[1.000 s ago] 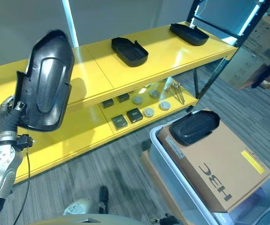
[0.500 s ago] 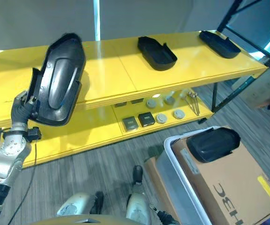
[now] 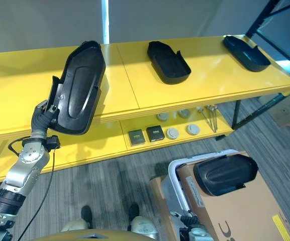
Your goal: Move parts from the plastic box to the shelf.
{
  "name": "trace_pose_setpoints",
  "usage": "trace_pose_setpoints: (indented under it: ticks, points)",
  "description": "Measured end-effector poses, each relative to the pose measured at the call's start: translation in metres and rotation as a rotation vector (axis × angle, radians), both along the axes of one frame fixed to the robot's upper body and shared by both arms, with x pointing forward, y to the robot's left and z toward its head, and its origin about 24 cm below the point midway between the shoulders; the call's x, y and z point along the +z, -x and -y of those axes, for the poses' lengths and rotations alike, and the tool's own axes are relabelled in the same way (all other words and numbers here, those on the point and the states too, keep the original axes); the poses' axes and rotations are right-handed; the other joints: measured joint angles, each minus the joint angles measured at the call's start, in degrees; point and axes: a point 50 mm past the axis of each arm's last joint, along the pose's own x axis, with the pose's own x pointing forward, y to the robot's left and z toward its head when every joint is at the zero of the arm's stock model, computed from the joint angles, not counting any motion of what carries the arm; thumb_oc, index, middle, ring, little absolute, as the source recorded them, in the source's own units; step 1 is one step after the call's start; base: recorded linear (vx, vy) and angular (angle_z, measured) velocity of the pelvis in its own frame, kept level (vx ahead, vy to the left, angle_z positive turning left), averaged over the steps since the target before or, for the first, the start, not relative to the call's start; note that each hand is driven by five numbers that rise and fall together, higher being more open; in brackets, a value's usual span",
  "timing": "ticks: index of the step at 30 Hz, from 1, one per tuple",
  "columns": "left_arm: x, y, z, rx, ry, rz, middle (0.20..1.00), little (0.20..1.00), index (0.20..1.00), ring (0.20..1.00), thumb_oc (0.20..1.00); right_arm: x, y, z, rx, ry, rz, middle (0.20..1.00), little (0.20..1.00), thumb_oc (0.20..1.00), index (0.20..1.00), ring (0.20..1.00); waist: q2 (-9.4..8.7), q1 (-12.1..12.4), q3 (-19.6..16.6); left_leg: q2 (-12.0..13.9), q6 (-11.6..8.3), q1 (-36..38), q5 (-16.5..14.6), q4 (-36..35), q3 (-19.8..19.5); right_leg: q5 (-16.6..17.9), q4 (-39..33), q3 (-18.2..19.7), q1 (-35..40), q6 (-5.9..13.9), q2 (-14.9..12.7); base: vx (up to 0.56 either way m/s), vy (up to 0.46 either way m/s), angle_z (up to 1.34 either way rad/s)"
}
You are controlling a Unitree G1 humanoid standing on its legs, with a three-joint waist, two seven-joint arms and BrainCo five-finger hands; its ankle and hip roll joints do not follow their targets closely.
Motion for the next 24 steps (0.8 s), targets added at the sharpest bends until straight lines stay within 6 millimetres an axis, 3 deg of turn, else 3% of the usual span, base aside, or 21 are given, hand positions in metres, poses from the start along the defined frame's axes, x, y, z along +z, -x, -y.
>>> trace_pose_setpoints:
  ticks: [5,11,12,15,17,24]
  points:
    - [0.004,0.0,-0.016,0.097,-0.006,0.005,0.2,0.2,0.2,0.2,0.2,-0.013,0.025,-0.03,0.041,-0.092,-0.097,1.0,1.0,1.0,1.0,1.0,1.22,-0.7,0.5,-0.7,0.24,0.6,0.6,-1.0,0.7,1.0,-2.4,0.5,0.7,0.89,-0.5,0.06,0.053,-0.05]
    - [0.016,-0.032,-0.056,0.313,-0.1,-0.062,0.2,0.2,0.2,0.2,0.2,-0.007,0.017,-0.023,0.159,-0.046,-0.095,1.0,1.0,1.0,1.0,1.0,2.62,-4.2,0.3,-0.6,0.43,1.0,0.8,-1.1,2.7,2.3,-2.4,2.1,0.2,0.59,-0.4,0.05,0.046,-0.17]
    - [0.019,-0.045,-0.072,0.397,-0.12,-0.109,0.2,0.2,0.2,0.2,0.2,-0.008,0.019,-0.021,0.216,-0.038,-0.124,1.0,1.0,1.0,1.0,1.0,2.78,-5.1,0.2,-0.5,0.43,1.6,0.8,-1.2,3.8,2.4,-2.4,3.2,0.2,0.63,-0.3,0.07,0.01,-0.27]
    - [0.024,-0.053,-0.087,0.476,-0.132,-0.149,0.2,0.2,0.2,0.2,0.2,-0.009,0.025,-0.018,0.242,-0.028,-0.157,1.0,1.0,1.0,1.0,1.0,3.2,-7.4,-0.2,-0.5,0.38,1.7,0.6,-1.4,4.0,2.4,-2.5,3.4,0.1,0.69,-0.3,0.05,0.001,-0.1]
    - [0.028,-0.06,-0.084,0.475,-0.141,-0.167,0.2,0.2,0.2,0.2,0.2,-0.009,0.035,-0.015,0.247,-0.019,-0.186,1.0,1.0,1.0,1.0,1.0,3.39,-8.5,-0.3,-0.4,0.37,1.7,0.6,-1.4,4.5,2.6,-2.3,4.1,-0.1,0.52,-0.2,0.07,-0.004,-0.17]
    - [0.0,-0.062,-0.086,0.498,-0.157,-0.361,0.2,0.2,0.2,0.2,0.2,-0.01,0.031,-0.016,0.29,-0.04,-0.183,1.0,1.0,1.0,1.0,1.0,3.51,-10.6,-1.4,0.1,0.31,0.7,0.7,-1.4,6.5,3.5,-2.3,6.3,-2.3,-0.07,0.6,0.0,-0.008,-0.16]
